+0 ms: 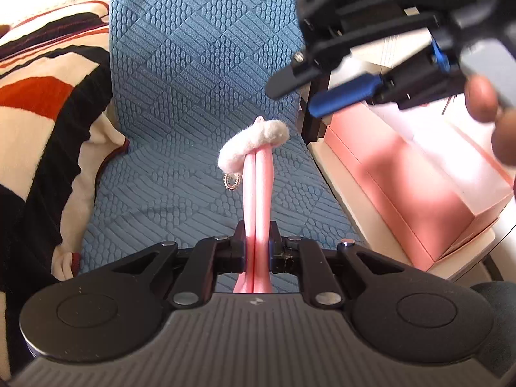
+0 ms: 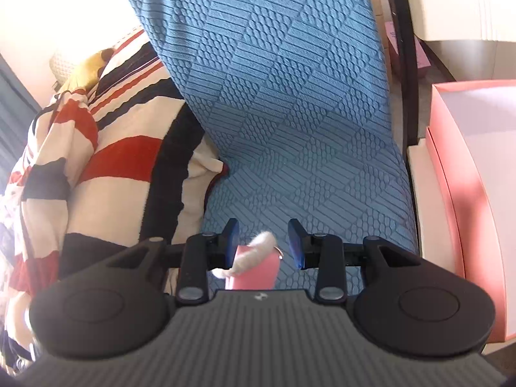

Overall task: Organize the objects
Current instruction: 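Push the hair tie down along the pink strip with the right gripper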

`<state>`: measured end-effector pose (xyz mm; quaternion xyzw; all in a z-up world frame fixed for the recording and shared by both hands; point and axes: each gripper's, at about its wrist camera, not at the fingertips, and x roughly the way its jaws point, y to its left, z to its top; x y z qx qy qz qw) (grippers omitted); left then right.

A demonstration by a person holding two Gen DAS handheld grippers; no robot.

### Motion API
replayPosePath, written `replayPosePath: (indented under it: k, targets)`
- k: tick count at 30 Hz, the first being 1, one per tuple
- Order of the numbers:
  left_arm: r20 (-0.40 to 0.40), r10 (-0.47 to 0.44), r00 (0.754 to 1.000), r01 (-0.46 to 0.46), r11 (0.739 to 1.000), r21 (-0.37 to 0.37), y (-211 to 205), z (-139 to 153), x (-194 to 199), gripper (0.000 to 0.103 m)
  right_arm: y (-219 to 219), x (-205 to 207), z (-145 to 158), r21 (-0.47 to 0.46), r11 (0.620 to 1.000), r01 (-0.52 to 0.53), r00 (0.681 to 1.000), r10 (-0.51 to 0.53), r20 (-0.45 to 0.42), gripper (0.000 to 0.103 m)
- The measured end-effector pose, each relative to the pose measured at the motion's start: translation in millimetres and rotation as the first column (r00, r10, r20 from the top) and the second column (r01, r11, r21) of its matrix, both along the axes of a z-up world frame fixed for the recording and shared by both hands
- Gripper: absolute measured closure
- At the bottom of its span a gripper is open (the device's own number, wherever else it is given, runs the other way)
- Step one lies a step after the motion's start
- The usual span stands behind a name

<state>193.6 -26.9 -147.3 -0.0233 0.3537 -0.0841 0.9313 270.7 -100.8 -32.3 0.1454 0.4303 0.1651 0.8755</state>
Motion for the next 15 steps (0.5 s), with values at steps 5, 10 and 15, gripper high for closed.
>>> replayPosePath:
  k: [5,10,15]
  targets:
    - [0.017,-0.013,1.000,0.012,0.999,0.052,-2.6,0.4,-2.3,0.089,11.7,12.3,0.1,0.013,0.997,-0.076,0.996,0.076,-0.036,0.082]
    - [0.054,-0.015,0.998,0.008,0.991,0.134,-10.4,1.0,-6.8,0.089,18.5,21.6,-11.3,-0.022,0.994,-0.104,0.988,0.100,-0.115,0.085]
    - [0.108,-0.043,0.993,0.011,0.962,0.273,-23.4,0.2,-11.2,0.090,9.4,21.5,-14.9,0.008,0.997,-0.077,0.986,0.077,-0.150,0.085]
